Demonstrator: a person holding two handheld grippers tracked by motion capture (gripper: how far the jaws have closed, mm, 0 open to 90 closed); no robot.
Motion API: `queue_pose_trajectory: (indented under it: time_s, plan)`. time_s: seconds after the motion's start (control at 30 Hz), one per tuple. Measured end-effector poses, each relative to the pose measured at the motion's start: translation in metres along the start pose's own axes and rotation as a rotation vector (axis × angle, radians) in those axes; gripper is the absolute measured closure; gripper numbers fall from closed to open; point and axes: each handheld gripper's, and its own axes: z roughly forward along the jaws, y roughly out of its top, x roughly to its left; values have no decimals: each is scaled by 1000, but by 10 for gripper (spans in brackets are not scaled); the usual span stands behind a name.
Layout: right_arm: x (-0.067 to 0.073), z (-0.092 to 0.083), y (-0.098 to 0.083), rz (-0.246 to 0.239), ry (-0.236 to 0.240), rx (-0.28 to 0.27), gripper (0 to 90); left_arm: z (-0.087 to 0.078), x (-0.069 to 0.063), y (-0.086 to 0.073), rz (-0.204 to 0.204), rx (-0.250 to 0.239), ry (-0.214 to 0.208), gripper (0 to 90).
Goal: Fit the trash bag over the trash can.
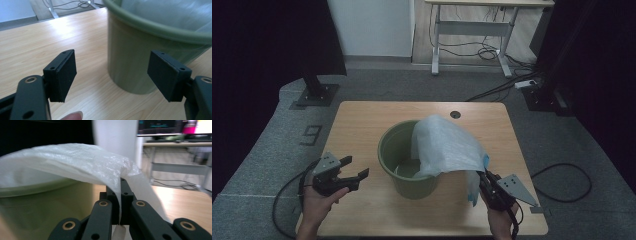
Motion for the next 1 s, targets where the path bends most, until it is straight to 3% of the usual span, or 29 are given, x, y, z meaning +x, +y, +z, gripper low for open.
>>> queue_pose_trajectory:
  time_s: [0.13, 0.4, 1.0]
  plan:
    - [13, 0, 4, -28, 59, 2, 885, 2, -7, 6, 17, -5, -15, 228]
    - [26, 9, 5, -56, 109, 25, 885, 5, -15, 13, 46, -3, -44, 226]
    - [25, 17, 11, -40, 153, 24, 884, 4, -32, 28, 72, -13, -75, 223]
